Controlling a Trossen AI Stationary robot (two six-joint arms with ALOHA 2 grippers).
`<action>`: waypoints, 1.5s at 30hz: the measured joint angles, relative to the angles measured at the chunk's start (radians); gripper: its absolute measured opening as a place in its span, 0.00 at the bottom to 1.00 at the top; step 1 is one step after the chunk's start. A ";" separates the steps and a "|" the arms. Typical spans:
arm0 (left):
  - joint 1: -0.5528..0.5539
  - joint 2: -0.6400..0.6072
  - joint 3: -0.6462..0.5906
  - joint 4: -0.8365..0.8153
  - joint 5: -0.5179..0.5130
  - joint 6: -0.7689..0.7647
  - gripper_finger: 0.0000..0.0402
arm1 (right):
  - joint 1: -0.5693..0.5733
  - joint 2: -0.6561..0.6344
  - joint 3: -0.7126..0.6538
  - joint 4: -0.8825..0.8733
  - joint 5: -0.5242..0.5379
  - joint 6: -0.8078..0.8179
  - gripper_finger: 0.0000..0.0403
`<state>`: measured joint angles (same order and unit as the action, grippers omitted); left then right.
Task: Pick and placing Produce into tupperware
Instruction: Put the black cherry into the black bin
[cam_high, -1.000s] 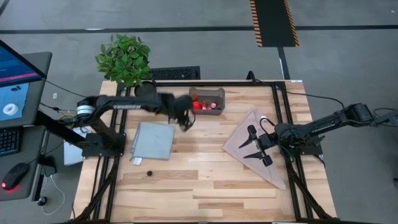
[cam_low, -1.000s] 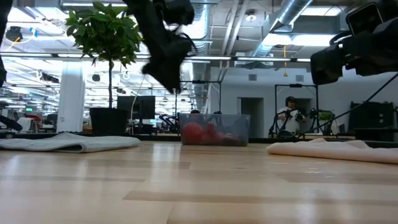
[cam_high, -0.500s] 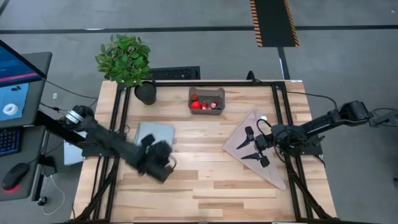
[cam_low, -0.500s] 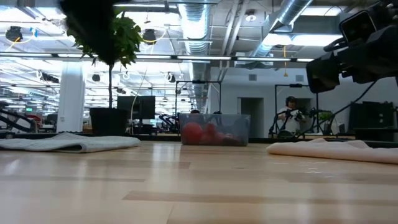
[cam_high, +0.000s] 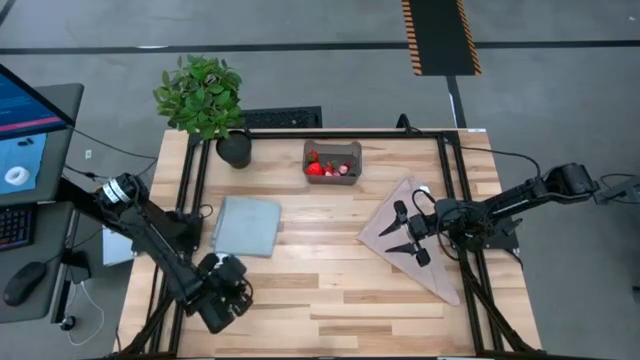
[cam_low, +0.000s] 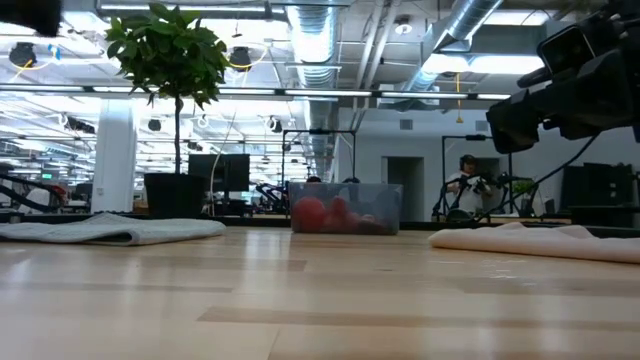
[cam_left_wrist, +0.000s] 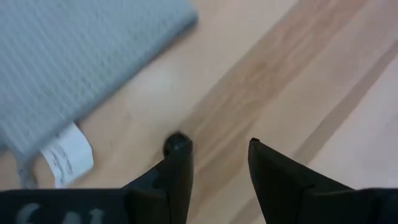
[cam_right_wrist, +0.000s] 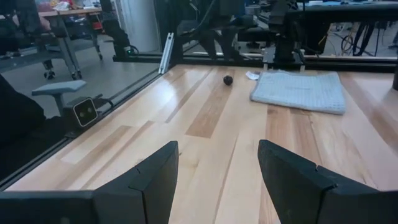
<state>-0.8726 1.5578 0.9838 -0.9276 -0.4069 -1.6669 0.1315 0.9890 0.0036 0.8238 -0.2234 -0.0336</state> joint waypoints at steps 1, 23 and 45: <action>-0.014 0.000 -0.011 0.007 0.006 -0.020 0.35 | -0.002 0.000 0.000 0.000 0.000 0.000 0.60; -0.066 0.206 -0.010 -0.023 0.185 -0.044 0.35 | -0.002 0.000 0.000 0.000 0.000 0.007 0.60; 0.034 0.212 -0.012 0.096 0.034 0.337 0.01 | -0.002 0.000 0.000 0.000 0.000 0.007 0.60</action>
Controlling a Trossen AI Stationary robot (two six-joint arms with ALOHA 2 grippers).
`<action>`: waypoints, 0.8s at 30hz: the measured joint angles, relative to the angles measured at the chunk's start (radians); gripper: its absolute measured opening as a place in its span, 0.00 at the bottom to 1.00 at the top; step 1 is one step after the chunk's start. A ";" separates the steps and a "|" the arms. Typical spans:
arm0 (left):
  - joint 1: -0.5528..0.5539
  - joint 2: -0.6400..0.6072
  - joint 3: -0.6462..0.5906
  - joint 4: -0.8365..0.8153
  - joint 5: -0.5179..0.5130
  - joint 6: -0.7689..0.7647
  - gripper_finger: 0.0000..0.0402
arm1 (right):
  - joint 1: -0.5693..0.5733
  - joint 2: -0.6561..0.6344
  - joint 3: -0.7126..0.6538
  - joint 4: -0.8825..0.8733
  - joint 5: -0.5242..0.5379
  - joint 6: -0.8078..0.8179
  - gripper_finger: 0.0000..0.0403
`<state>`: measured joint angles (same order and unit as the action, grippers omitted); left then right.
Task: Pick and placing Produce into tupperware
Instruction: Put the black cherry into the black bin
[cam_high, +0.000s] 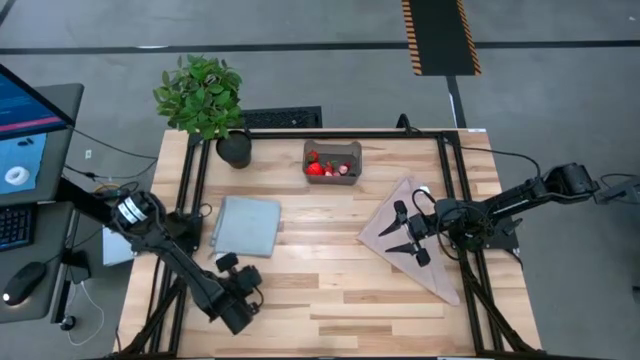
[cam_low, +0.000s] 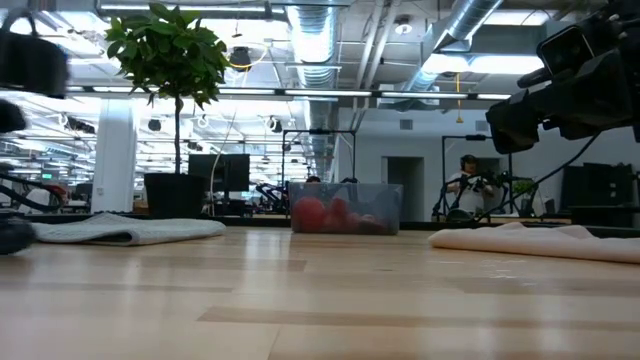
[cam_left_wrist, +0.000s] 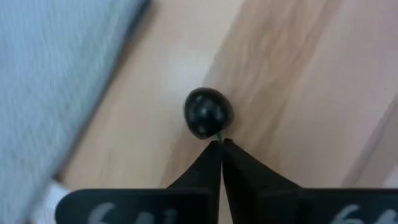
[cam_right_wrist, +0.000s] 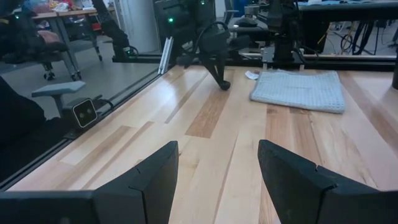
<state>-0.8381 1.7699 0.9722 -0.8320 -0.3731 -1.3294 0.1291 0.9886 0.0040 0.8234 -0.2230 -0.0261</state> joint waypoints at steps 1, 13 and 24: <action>0.013 0.000 0.000 0.009 -0.011 0.029 0.01 | 0.000 0.000 0.000 0.000 0.000 0.000 0.60; 0.326 -0.024 0.000 0.139 -0.136 0.527 0.00 | -0.001 0.000 0.000 0.000 0.019 0.000 0.60; 0.676 -0.297 0.000 0.467 -0.088 0.957 0.00 | 0.001 0.000 0.000 0.001 0.019 0.002 0.60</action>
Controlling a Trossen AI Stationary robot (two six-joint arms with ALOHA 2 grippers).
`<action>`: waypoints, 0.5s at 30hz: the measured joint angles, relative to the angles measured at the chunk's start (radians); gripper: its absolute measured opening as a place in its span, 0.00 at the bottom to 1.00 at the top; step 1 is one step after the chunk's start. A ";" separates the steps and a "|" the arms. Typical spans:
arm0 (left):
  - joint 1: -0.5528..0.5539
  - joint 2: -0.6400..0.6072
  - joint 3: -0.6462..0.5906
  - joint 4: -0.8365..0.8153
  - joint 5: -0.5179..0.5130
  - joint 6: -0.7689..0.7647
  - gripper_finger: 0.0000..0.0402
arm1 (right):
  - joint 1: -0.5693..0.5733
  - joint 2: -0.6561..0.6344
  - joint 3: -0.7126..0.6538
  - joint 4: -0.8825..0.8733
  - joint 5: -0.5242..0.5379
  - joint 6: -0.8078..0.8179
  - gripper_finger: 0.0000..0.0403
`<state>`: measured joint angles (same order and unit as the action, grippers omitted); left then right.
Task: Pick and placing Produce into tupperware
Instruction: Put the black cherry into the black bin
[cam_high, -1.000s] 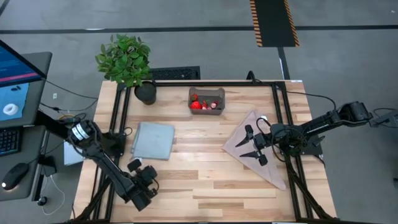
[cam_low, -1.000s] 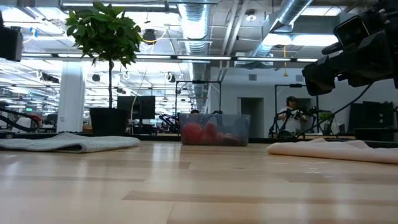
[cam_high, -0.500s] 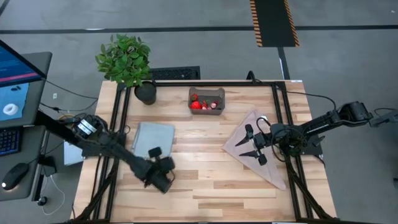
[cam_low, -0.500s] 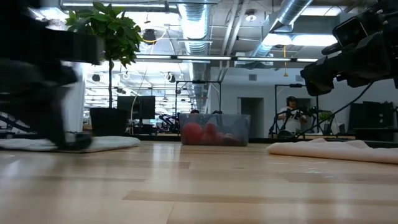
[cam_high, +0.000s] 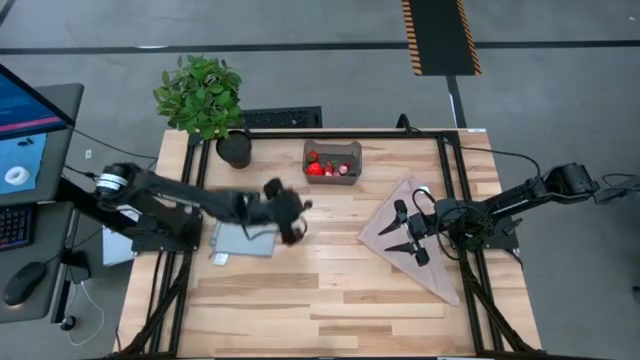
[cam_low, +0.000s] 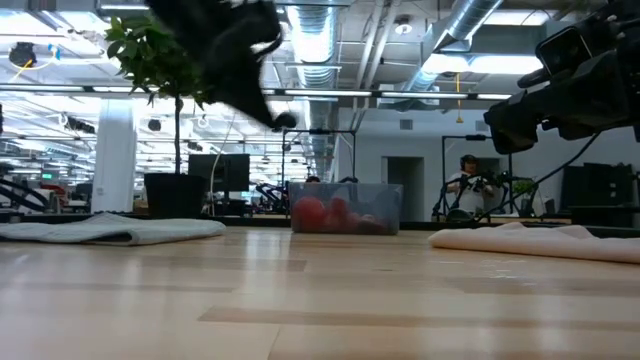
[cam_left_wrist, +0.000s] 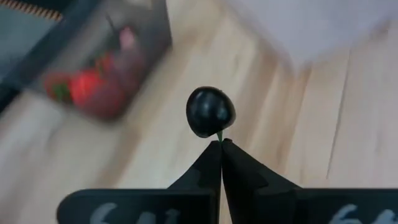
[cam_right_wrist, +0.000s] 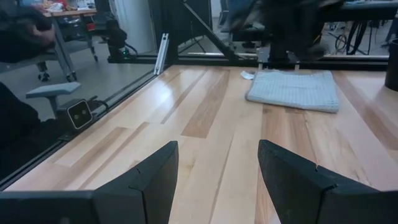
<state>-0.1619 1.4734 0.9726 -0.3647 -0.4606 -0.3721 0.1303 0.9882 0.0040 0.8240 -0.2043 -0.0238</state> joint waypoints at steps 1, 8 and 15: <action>0.039 -0.020 0.000 0.044 0.033 0.033 0.00 | 0.000 0.000 0.000 0.000 0.000 0.000 0.60; 0.313 -0.059 0.000 0.304 0.342 0.130 0.00 | 0.000 0.000 0.000 0.000 0.000 0.000 0.60; 0.532 0.030 0.002 0.440 0.517 0.064 0.00 | 0.000 0.000 0.000 0.001 0.000 -0.002 0.60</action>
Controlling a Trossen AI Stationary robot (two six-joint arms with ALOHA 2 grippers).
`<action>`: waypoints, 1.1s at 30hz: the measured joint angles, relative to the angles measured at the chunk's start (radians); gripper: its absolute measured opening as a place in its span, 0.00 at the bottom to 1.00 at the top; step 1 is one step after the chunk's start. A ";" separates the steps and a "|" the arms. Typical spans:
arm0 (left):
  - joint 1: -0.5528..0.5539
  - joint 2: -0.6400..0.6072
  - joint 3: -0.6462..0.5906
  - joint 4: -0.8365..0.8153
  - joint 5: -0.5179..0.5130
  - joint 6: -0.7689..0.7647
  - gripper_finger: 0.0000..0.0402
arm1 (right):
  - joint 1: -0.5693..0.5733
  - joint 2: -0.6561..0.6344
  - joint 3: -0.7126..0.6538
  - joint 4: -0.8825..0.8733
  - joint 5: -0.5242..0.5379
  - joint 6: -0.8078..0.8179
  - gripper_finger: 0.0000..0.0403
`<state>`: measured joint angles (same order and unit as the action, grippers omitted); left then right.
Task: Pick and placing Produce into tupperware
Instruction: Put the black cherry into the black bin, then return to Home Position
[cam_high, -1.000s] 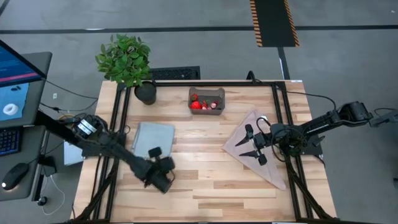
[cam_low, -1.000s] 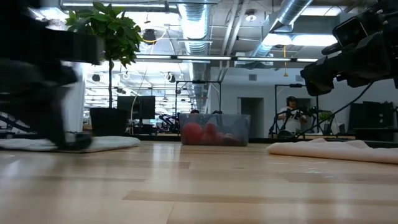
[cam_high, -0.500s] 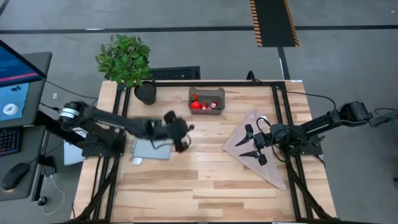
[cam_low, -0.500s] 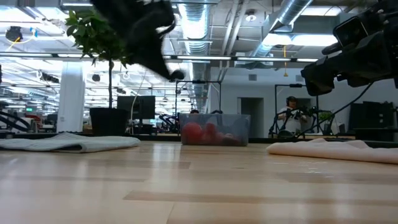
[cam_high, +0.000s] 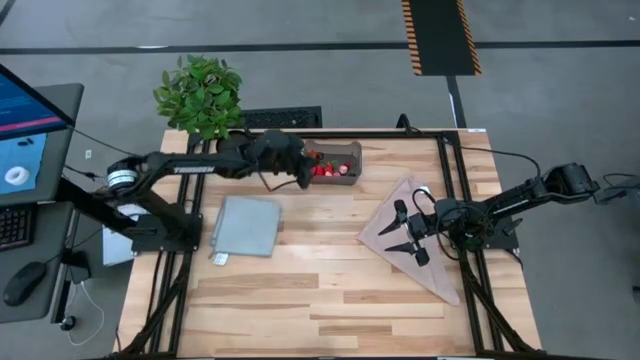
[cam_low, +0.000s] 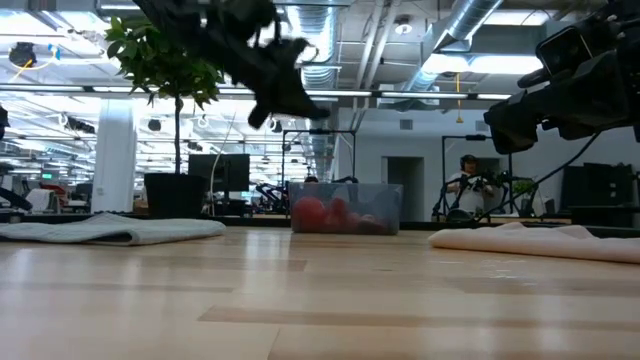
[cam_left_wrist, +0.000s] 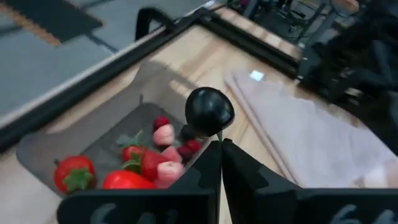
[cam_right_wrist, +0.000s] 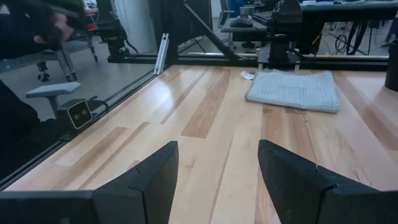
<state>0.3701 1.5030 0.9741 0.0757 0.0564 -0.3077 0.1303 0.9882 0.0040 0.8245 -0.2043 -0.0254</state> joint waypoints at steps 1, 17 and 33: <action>0.023 0.022 0.000 0.011 0.023 -0.019 0.00 | 0.000 0.000 0.000 -0.001 0.000 0.000 0.60; 0.090 0.178 -0.001 0.225 0.151 -0.152 0.00 | 0.000 0.000 0.000 -0.001 0.000 0.010 0.60; 0.091 0.142 -0.002 0.228 0.266 -0.082 0.35 | 0.000 0.000 0.000 0.055 -0.003 0.065 0.60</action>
<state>0.4606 1.6453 0.9726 0.3041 0.3225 -0.3898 0.1303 0.9886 0.0040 0.8800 -0.2068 0.0392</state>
